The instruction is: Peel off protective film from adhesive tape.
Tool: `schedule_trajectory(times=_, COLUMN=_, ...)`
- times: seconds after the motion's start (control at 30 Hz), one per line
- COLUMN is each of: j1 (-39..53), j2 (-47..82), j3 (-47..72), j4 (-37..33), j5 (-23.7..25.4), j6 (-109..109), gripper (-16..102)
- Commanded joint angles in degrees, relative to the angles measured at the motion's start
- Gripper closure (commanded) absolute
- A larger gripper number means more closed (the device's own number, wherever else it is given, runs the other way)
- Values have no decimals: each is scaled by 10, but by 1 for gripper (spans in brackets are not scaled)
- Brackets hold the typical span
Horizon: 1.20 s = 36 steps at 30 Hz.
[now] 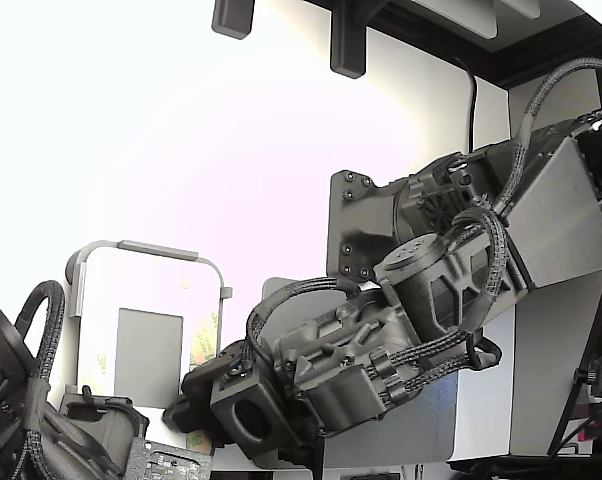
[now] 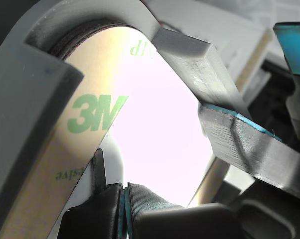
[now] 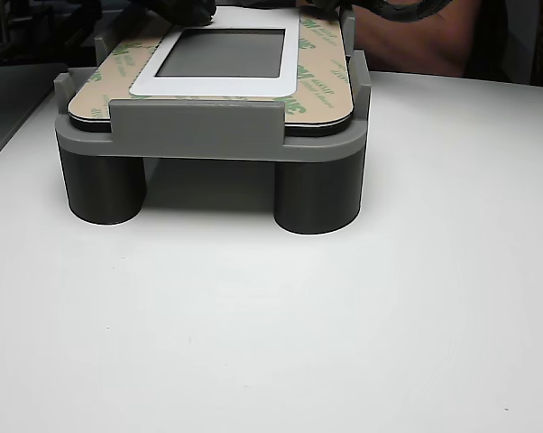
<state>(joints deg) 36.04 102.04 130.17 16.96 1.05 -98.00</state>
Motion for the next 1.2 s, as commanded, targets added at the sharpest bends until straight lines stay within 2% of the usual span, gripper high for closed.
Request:
schedule_trajectory(times=0.0, j1=-2, j2=15, j3=-10, j4=1, j5=-1, j6=0, gripper=96)
schedule_trajectory(times=1.17, j1=10, j2=13, j3=-17, j4=4, j5=-12, j6=-6, gripper=96)
